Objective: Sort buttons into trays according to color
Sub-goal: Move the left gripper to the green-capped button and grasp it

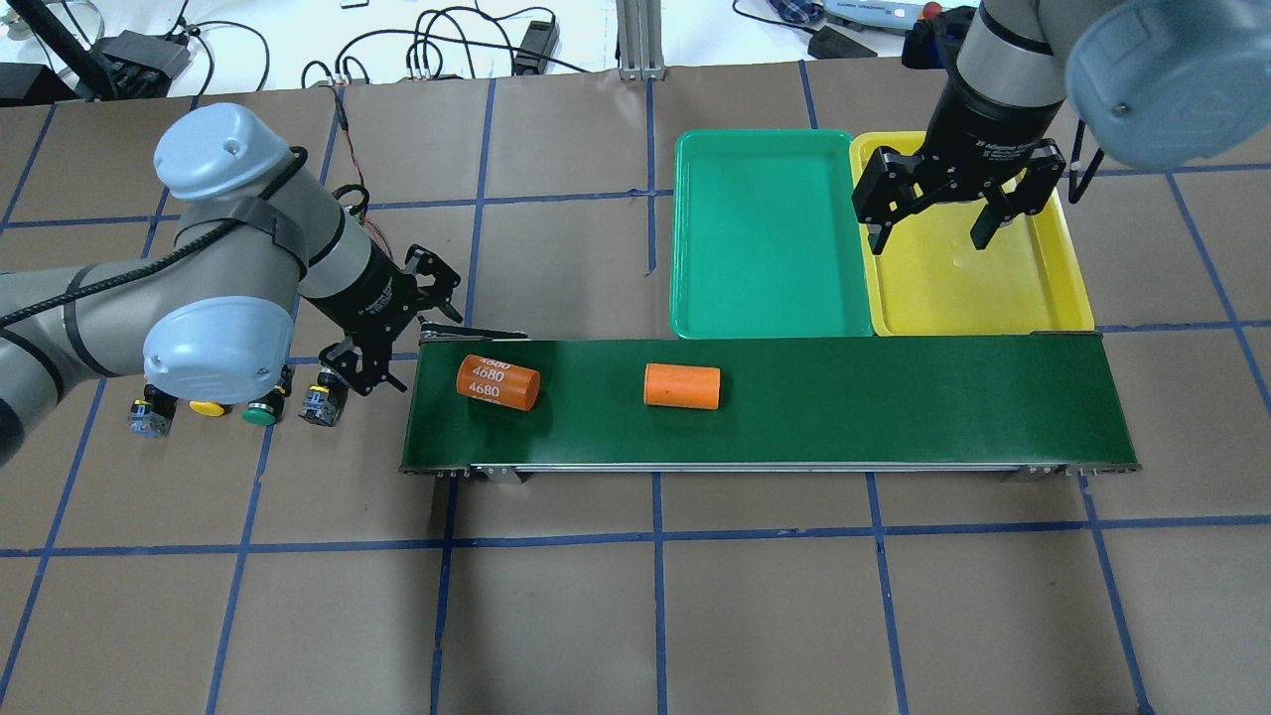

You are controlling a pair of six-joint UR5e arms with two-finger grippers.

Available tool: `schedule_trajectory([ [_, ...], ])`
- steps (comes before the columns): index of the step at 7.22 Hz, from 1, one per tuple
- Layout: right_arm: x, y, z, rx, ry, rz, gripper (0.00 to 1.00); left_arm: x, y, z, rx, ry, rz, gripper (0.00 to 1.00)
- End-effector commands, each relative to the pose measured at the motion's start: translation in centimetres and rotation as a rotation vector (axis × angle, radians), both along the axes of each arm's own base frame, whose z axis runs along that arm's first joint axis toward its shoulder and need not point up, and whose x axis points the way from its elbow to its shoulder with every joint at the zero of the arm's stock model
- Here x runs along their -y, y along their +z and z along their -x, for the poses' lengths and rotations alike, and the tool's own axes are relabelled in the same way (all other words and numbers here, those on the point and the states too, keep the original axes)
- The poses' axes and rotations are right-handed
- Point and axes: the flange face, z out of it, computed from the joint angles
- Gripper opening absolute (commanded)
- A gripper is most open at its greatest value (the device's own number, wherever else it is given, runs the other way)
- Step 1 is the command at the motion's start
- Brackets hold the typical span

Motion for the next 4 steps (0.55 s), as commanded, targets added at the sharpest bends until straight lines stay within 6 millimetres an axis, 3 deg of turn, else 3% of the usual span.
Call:
schedule_trajectory([
  [1,1.5,-2.0,0.6,0.005,-0.02,-0.033,1.0,1.5,2.0,-6.1,0.104,-0.275,0.035,1.0],
  [3,1.1,-0.8,0.4,-0.011,-0.012,-0.025,1.0,1.9,0.4,-12.2,0.081,-0.559,0.021,1.0],
  [4,0.7,-0.9,0.3,-0.011,-0.009,-0.03,1.0,2.0,-0.5,-13.8,0.079,-0.676,0.016,1.0],
])
